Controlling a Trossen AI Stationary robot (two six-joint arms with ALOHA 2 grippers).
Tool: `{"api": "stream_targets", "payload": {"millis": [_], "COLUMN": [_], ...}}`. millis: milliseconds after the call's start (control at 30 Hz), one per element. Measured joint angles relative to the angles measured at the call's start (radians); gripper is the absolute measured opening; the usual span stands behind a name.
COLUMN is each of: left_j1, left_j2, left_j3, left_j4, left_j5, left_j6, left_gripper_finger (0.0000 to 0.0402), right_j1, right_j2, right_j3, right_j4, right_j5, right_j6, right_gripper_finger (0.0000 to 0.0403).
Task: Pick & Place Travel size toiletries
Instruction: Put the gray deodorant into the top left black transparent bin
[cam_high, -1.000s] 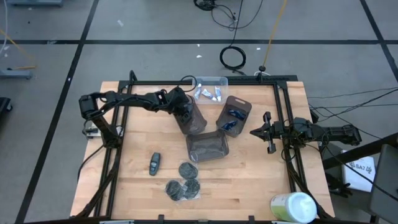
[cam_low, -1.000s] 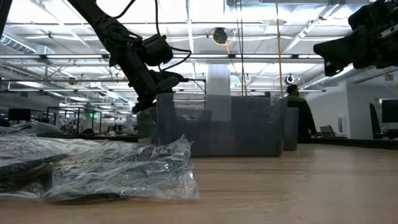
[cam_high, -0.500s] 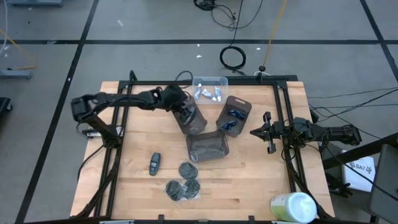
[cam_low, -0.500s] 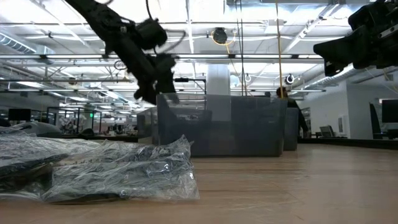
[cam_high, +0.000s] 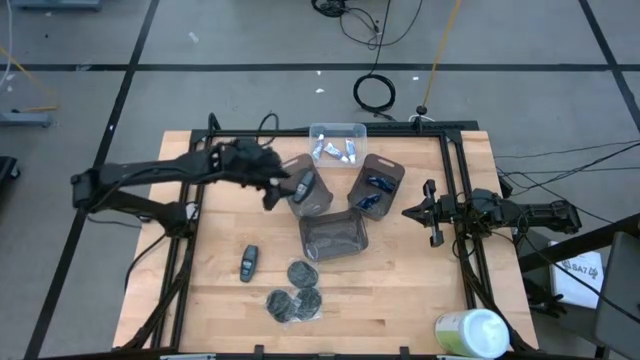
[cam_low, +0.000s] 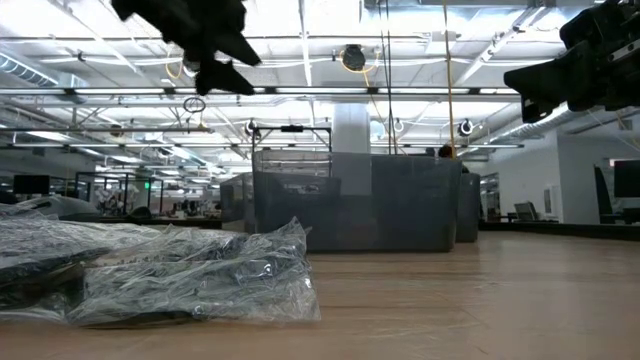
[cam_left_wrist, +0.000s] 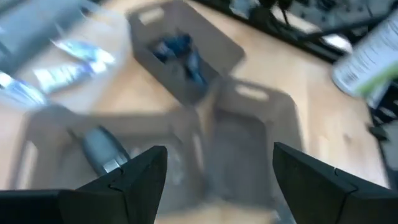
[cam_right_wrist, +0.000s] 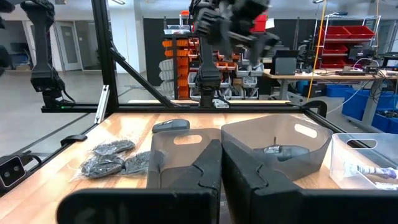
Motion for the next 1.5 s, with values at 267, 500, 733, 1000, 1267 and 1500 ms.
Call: {"api": "stream_targets", "payload": {"millis": [267,500,733,1000,1267,1500], "left_j1": [-0.158,-0.322,-0.491,-0.617,-0.651,-0.651], "left_j2": [-0.062,-0.043,0.002,0.124,0.287,0.394], "left_j3": [0.000,0.000,0.000,0.000,-0.001,-0.001], "left_j4": [-0.248,-0.390,-0.497,-0.543,-0.563,-0.568], "left_j5": [-0.001,-0.033,-0.176,-0.224,-0.134,-0.034], "left_j6": [-0.208,-0.497,-0.814,-1.131,-1.320,-1.409], "left_gripper_finger": [0.0282,0.0282,0.0282,0.0282,0.0282,0.0282], "right_j1": [0.000,0.000,0.000,0.000,0.000,0.000], "right_j2": [0.000,0.000,0.000,0.000,0.000,0.000], "right_j3": [0.000,0.000,0.000,0.000,0.000,0.000], "right_j4": [0.000,0.000,0.000,0.000,0.000,0.000], "right_j5": [0.000,0.000,0.000,0.000,0.000,0.000], "right_j6": [0.000,0.000,0.000,0.000,0.000,0.000], "right_gripper_finger": [0.0004,0.0004,0.0004,0.0004,0.0004,0.0004]}}
